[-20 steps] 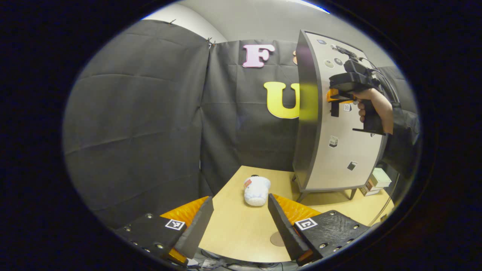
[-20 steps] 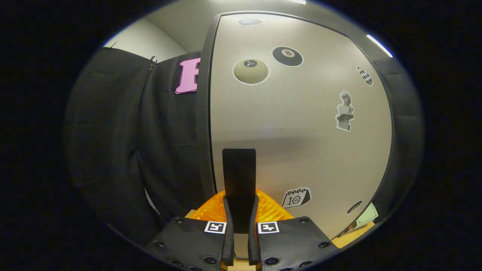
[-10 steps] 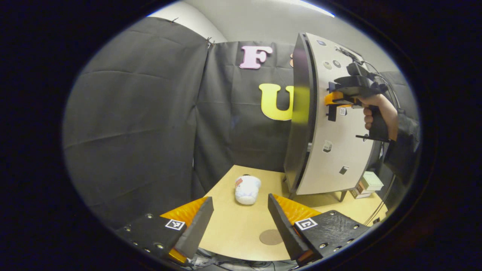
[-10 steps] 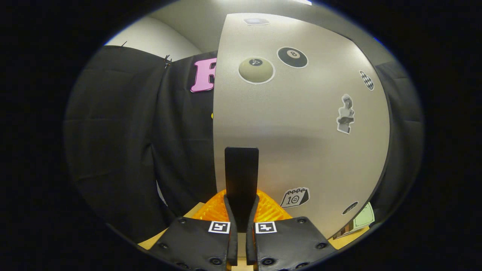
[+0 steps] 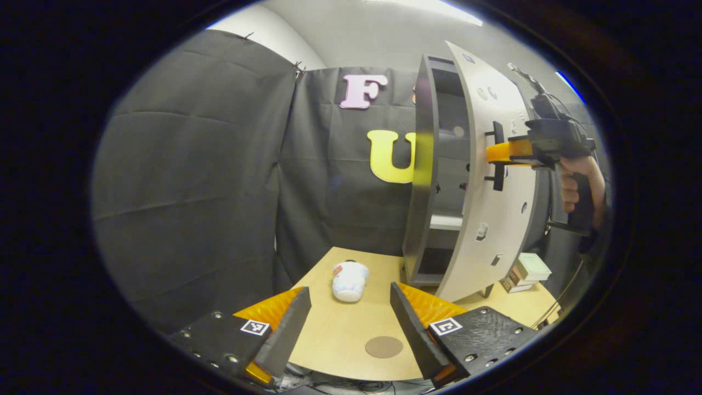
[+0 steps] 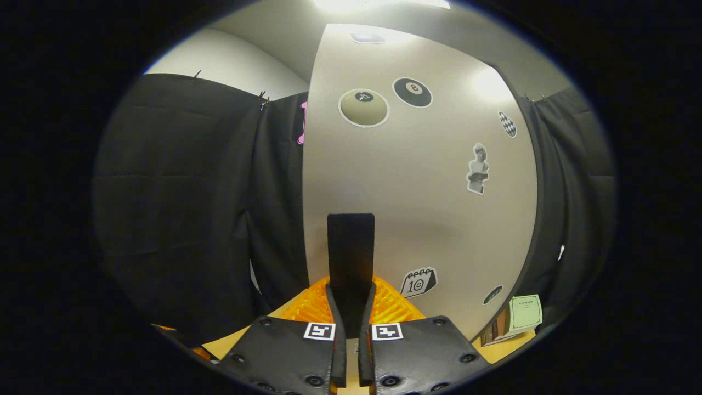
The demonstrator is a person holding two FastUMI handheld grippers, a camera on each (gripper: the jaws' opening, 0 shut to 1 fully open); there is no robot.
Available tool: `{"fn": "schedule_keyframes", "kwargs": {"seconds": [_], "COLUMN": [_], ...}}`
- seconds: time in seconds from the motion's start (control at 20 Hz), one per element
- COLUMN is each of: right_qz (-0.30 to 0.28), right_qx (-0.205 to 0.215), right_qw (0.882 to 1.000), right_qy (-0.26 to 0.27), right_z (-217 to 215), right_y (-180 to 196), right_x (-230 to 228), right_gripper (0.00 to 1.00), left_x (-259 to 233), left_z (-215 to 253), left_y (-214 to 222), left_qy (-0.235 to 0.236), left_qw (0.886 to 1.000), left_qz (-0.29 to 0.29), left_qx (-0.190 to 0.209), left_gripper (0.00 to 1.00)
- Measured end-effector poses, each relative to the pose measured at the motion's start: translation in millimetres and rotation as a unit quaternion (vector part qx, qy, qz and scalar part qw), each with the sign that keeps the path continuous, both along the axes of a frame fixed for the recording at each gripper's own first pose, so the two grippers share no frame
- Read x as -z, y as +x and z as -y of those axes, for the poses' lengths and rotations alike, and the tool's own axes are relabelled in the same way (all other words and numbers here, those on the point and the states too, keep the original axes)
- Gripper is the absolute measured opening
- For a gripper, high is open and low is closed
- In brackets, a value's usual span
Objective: Open the cabinet door with the right hand, grasp the bottle in the cabinet with the left hand and place it on the coaster, then close the cabinet door with the right hand.
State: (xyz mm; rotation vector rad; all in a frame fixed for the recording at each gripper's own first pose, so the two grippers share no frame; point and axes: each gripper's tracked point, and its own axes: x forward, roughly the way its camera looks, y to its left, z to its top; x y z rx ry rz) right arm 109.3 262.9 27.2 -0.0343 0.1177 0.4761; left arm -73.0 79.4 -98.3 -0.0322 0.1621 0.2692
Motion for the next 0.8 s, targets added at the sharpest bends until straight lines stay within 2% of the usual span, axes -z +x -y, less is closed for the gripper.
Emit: {"fn": "schedule_keyframes", "kwargs": {"seconds": [0.05,0.25,0.3,0.4,0.8], "right_qz": [0.002,-0.006,-0.005,-0.003,-0.010], "right_qx": [-0.003,-0.015,-0.014,-0.010,0.018], "right_qw": [1.000,1.000,1.000,1.000,1.000], "right_qy": [0.001,0.002,0.002,0.000,0.012], "right_z": [3,14,16,21,40], "right_y": [-3,-9,-9,-10,-18], "right_x": [0,-3,-2,-2,-4], "right_gripper": [0.11,0.10,0.07,0.10,0.10], "left_x": [-1,-9,-12,-12,-12], "left_z": [5,32,38,50,91], "left_y": [2,9,11,13,42], "left_qy": [0.002,0.004,0.005,0.007,0.001], "left_qw": [1.000,1.000,1.000,0.999,0.996], "left_qz": [0.000,0.004,0.006,0.008,0.001], "left_qx": [0.003,0.022,0.027,0.037,0.086], "left_gripper": [0.90,0.90,0.90,0.89,0.89]}}
